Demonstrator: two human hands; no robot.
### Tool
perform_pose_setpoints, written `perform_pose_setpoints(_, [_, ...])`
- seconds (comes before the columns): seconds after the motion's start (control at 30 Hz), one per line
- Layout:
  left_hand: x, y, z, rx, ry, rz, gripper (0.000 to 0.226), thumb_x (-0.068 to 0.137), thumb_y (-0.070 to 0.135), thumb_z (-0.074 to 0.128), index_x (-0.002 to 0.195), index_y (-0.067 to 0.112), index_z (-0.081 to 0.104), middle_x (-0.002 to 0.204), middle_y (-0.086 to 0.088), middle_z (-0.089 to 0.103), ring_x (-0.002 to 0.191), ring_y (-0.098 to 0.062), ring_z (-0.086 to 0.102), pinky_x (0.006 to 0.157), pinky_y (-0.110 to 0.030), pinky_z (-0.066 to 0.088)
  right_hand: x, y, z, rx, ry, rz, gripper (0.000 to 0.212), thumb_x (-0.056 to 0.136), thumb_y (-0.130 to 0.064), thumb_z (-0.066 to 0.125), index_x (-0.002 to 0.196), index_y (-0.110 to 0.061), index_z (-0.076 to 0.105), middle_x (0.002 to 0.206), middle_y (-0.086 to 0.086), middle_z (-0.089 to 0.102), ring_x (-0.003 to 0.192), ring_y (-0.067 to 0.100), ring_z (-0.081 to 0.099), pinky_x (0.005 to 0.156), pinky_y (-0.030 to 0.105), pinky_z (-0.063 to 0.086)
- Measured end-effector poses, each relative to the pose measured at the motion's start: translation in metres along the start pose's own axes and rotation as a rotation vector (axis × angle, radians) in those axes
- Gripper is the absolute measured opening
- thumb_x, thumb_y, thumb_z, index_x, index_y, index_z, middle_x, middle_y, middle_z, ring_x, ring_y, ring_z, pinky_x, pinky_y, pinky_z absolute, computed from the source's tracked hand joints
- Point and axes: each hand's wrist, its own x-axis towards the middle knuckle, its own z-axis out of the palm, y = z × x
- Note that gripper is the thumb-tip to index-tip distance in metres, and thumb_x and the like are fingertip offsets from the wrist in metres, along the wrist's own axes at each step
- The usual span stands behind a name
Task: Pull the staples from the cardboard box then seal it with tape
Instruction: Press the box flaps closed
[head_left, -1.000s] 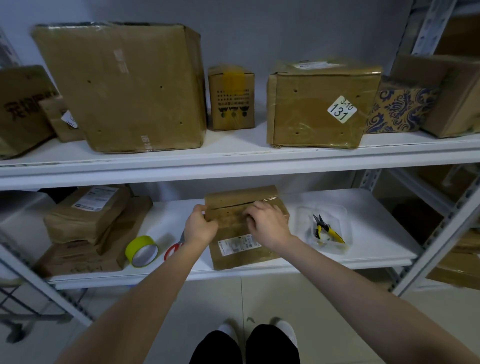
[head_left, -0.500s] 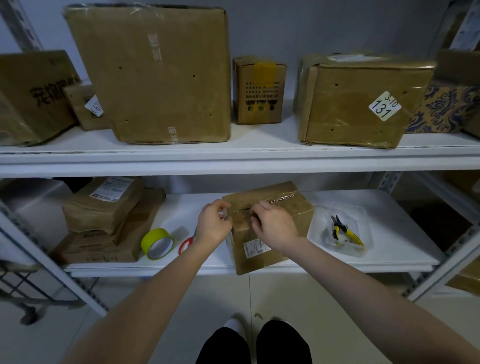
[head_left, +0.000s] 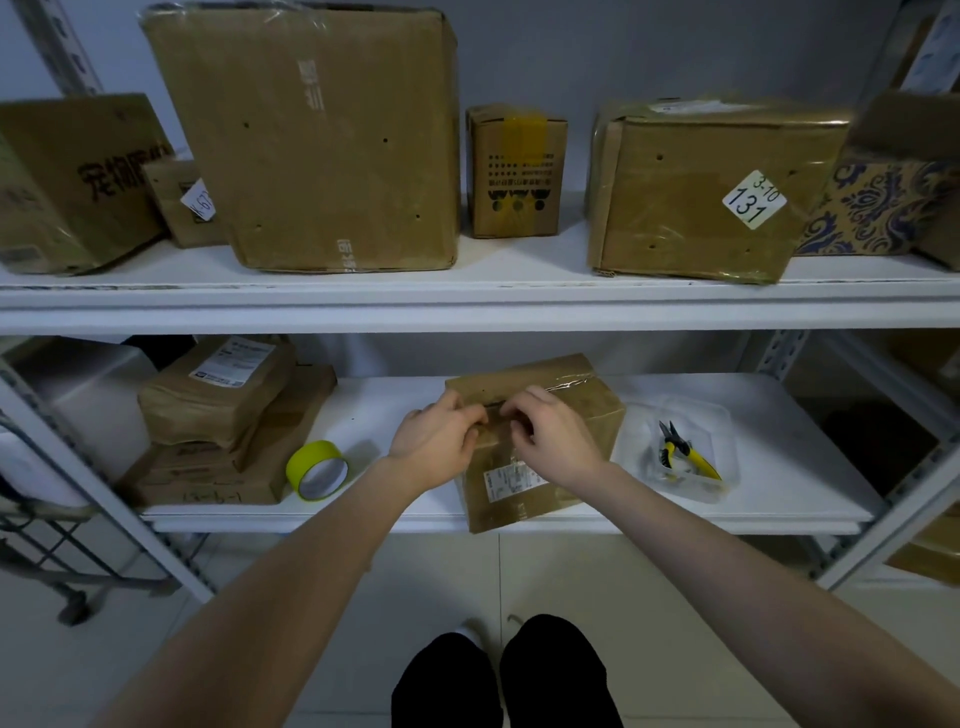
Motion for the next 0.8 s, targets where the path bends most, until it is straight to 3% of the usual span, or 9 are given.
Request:
perform_pose_setpoints(0.13, [0.004,0.001,0.001,-0.028,-0.042,-0.009,0.022,0.099,0.03,0.037,0.118,0.03,0.048,0.122,-0.001,0.046,0.095,-0.022,0.054,0.08,-0.033,0.05,-0.022,0.011,-0.001,0.063,0.146,-0.003,0.019,0.081,-0.003,0.055,0.094,-0.012,0.067,0.097,0.0,0.058,0.083,0.016,0.057,0.069,0.024,0.044])
perform_pose_setpoints(0.23, [0.008,-0.001,0.001,-0.025,-0.096,0.005,0.018,0.098,0.029,0.038,0.113,0.032,0.048,0.119,0.001,0.045,0.094,-0.02,0.051,0.079,-0.037,0.053,-0.034,0.018,-0.005,0.07,0.169,0.012,0.021,0.079,0.001,0.058,0.091,-0.013,0.068,0.094,-0.001,0.057,0.083,0.014,0.056,0.07,0.019,0.039])
perform_pose_setpoints(0.33, [0.009,0.003,-0.001,0.011,-0.134,0.007,0.021,0.098,0.028,0.038,0.115,0.031,0.05,0.117,0.001,0.045,0.097,-0.022,0.052,0.079,-0.037,0.053,-0.042,0.017,-0.008,0.057,0.15,0.018,0.021,0.078,0.002,0.058,0.089,-0.013,0.068,0.092,0.0,0.057,0.082,0.017,0.057,0.069,0.023,0.042])
perform_pose_setpoints(0.47, [0.006,0.005,-0.005,-0.021,-0.14,-0.015,0.022,0.094,0.037,0.048,0.112,0.028,0.054,0.113,0.003,0.049,0.096,-0.021,0.055,0.079,-0.038,0.054,-0.037,0.013,-0.01,-0.042,0.054,0.04,0.022,0.081,-0.003,0.057,0.099,-0.012,0.067,0.097,0.002,0.059,0.092,0.024,0.058,0.071,0.027,0.043])
perform_pose_setpoints(0.57, [0.002,0.005,-0.004,-0.052,-0.11,-0.033,0.021,0.091,0.039,0.053,0.108,0.028,0.055,0.114,0.004,0.051,0.095,-0.02,0.055,0.081,-0.039,0.054,-0.022,0.003,-0.009,-0.135,-0.078,0.0,0.029,0.089,-0.018,0.053,0.117,-0.018,0.061,0.112,0.0,0.057,0.107,0.024,0.053,0.083,0.036,0.045])
perform_pose_setpoints(0.67, [0.001,0.005,-0.002,-0.088,-0.068,-0.049,0.015,0.091,0.035,0.055,0.103,0.025,0.054,0.112,0.002,0.055,0.094,-0.02,0.055,0.082,-0.039,0.054,-0.008,-0.003,-0.007,-0.273,-0.2,-0.036,0.037,0.095,-0.031,0.044,0.131,-0.026,0.051,0.122,-0.002,0.05,0.116,0.02,0.044,0.092,0.036,0.037])
perform_pose_setpoints(0.8, [0.003,0.001,-0.002,-0.114,-0.063,-0.061,0.02,0.09,0.036,0.06,0.106,0.025,0.055,0.114,0.002,0.057,0.095,-0.019,0.056,0.083,-0.038,0.054,0.001,0.0,-0.01,-0.31,-0.267,-0.044,0.042,0.093,-0.034,0.042,0.133,-0.025,0.049,0.123,-0.001,0.048,0.118,0.02,0.042,0.093,0.036,0.036])
